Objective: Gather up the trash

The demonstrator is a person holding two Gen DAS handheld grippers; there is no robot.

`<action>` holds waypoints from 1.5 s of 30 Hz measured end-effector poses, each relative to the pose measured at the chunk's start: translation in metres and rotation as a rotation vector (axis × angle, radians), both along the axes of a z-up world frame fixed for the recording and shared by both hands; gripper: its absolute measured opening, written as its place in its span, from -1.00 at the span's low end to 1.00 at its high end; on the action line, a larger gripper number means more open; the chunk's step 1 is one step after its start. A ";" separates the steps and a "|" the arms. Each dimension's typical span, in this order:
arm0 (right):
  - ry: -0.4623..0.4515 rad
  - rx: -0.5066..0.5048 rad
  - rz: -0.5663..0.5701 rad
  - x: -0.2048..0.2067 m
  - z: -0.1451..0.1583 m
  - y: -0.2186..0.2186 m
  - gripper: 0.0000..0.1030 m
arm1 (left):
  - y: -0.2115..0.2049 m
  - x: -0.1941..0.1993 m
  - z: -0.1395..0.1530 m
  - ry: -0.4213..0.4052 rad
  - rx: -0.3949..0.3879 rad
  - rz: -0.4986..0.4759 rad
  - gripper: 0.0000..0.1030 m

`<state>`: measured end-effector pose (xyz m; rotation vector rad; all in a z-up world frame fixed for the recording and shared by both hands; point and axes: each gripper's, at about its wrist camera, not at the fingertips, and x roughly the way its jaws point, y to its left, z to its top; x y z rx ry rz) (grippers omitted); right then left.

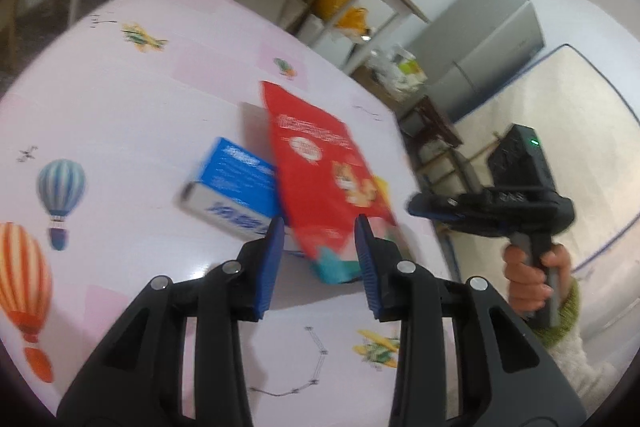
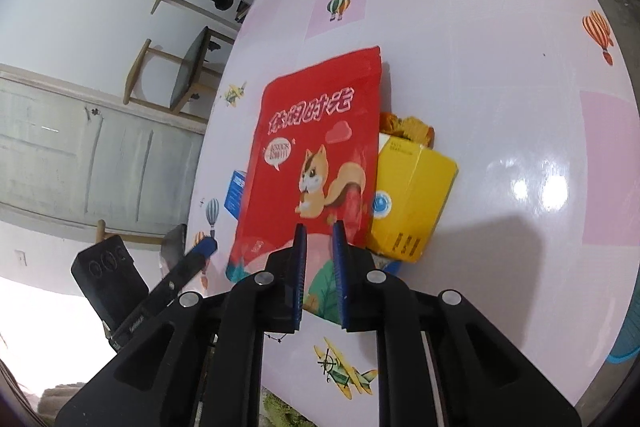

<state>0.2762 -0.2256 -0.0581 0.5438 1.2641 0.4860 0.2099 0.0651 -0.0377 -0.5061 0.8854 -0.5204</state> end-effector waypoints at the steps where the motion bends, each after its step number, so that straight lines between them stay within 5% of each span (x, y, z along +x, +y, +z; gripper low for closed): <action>1: -0.009 -0.010 -0.008 -0.001 0.000 0.000 -0.74 | 0.001 0.001 -0.002 0.014 0.009 0.004 -0.36; 6: -0.045 -0.007 -0.070 -0.003 0.007 -0.010 -0.66 | 0.000 0.012 -0.016 0.096 -0.020 -0.028 -0.36; 8: -0.045 -0.013 -0.096 0.000 0.007 -0.013 -0.36 | -0.001 0.014 -0.020 0.119 -0.036 -0.033 -0.36; 11: -0.024 -0.019 -0.120 0.008 0.000 -0.015 -0.25 | -0.006 0.016 -0.025 0.139 -0.037 -0.039 -0.36; 17: 0.043 0.018 -0.130 0.017 -0.021 -0.009 -0.25 | -0.014 0.019 -0.031 0.150 -0.020 -0.042 -0.36; 26: 0.057 0.040 -0.093 0.015 -0.025 0.003 -0.25 | -0.026 0.020 -0.028 0.119 -0.001 -0.076 -0.63; 45: -0.067 -0.063 -0.015 -0.064 0.006 0.031 -0.44 | -0.001 -0.053 -0.006 0.058 0.023 -0.219 -0.68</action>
